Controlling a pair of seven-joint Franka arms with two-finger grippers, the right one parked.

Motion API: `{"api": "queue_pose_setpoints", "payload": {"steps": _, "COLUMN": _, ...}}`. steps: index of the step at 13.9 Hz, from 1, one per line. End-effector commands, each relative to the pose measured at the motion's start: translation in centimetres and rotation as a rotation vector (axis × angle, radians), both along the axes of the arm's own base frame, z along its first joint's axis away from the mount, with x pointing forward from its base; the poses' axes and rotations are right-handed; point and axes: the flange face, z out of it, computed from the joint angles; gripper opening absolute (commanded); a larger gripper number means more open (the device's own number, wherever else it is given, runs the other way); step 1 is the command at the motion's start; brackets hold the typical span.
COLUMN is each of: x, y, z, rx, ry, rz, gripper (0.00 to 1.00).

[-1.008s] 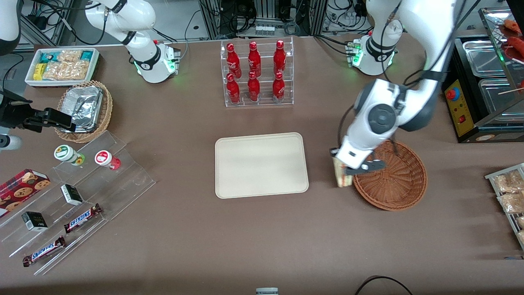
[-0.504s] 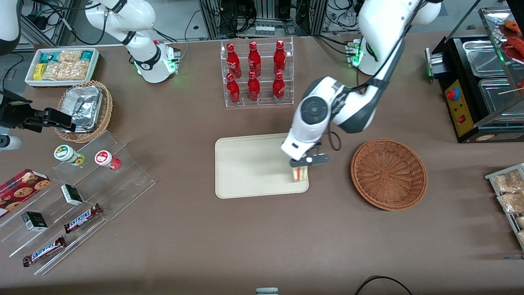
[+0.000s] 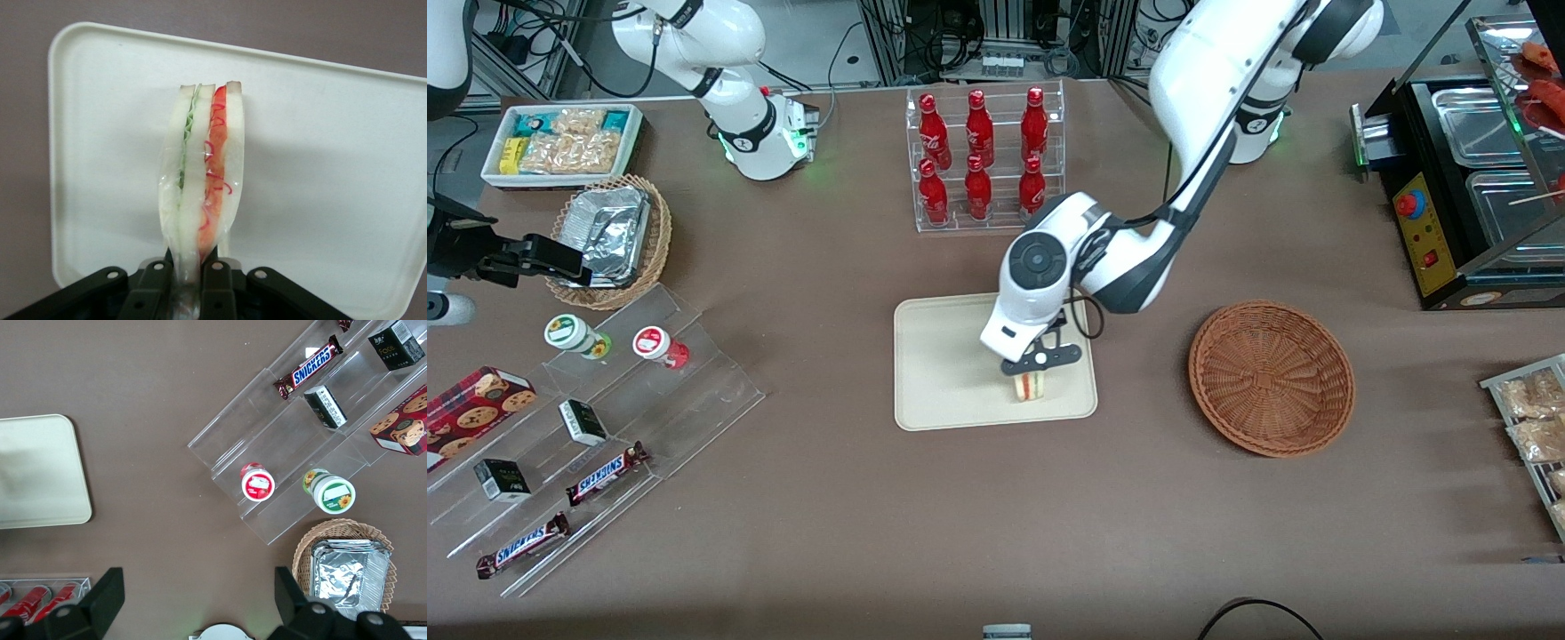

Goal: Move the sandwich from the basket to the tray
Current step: 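Lower the sandwich onto the tray and open the left gripper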

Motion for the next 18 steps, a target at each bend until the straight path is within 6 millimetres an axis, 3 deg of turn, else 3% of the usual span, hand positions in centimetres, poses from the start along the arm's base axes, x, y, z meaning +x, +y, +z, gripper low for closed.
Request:
{"api": "queue_pose_setpoints", "payload": {"steps": 1, "x": 0.2, "y": -2.1, "z": 0.0, "rx": 0.004, "ry": -0.004, "rz": 0.015, "gripper": 0.0}}
{"api": "queue_pose_setpoints", "payload": {"steps": 5, "x": -0.8, "y": -3.3, "z": -1.6, "rx": 0.012, "ry": 0.008, "rz": 0.024, "gripper": 0.0}}
{"api": "queue_pose_setpoints", "payload": {"steps": 9, "x": -1.5, "y": -4.0, "z": -1.9, "rx": 0.015, "ry": 0.01, "rz": 0.017, "gripper": 0.0}}
{"api": "queue_pose_setpoints", "payload": {"steps": 10, "x": -1.5, "y": -4.0, "z": -1.9, "rx": 0.015, "ry": 0.01, "rz": 0.017, "gripper": 0.56}}
{"api": "queue_pose_setpoints", "payload": {"steps": 11, "x": -1.5, "y": -3.9, "z": -1.8, "rx": 0.014, "ry": 0.009, "rz": 0.02, "gripper": 1.0}}
{"api": "queue_pose_setpoints", "payload": {"steps": 14, "x": -0.7, "y": -3.2, "z": 0.2, "rx": 0.011, "ry": -0.005, "rz": 0.028, "gripper": 1.0}}
{"api": "queue_pose_setpoints", "payload": {"steps": 18, "x": 0.7, "y": -2.0, "z": 6.3, "rx": 0.028, "ry": -0.028, "rz": 0.026, "gripper": 1.0}}
